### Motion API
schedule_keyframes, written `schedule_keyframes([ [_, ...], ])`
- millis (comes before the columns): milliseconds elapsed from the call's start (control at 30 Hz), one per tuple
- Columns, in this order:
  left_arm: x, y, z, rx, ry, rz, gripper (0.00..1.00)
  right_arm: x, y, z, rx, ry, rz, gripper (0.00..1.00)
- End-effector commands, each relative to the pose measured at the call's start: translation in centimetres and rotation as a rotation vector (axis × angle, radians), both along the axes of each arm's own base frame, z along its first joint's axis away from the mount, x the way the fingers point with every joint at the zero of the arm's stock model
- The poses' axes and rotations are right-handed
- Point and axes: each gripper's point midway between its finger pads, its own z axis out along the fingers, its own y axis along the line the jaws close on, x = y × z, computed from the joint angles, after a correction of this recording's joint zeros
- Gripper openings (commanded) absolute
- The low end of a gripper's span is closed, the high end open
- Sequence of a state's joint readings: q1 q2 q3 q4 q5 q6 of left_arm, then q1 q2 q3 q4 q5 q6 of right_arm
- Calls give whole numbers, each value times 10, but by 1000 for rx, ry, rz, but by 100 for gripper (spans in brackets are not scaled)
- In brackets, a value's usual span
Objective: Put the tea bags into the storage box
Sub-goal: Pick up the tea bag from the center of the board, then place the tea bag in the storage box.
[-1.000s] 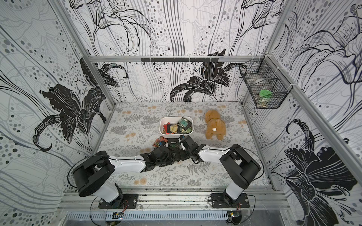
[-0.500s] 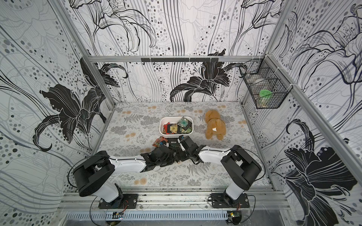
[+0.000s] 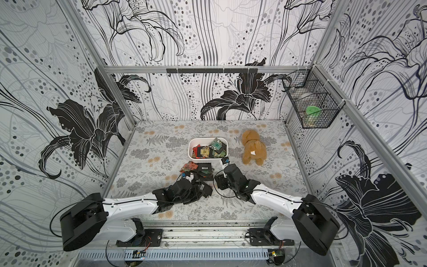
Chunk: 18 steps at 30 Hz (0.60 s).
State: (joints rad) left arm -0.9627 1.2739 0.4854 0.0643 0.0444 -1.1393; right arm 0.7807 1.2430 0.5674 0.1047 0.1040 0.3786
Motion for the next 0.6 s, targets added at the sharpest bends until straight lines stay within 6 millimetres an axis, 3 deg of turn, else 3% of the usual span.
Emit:
schedule_keyframes([
  [0, -3, 14, 13, 21, -25, 40, 0, 5, -12, 10, 16, -57, -74, 73],
  [200, 13, 33, 70, 59, -167, 106, 0, 4, -18, 19, 64, -95, -103, 77],
  [333, 33, 42, 110, 127, -281, 172, 0, 8, -33, 18, 97, -141, -192, 94],
  [467, 66, 48, 144, 223, -377, 259, 0, 7, -41, 19, 120, -189, -218, 99],
  [567, 96, 47, 150, 227, -377, 288, 0, 8, -43, 19, 51, -164, -216, 95],
])
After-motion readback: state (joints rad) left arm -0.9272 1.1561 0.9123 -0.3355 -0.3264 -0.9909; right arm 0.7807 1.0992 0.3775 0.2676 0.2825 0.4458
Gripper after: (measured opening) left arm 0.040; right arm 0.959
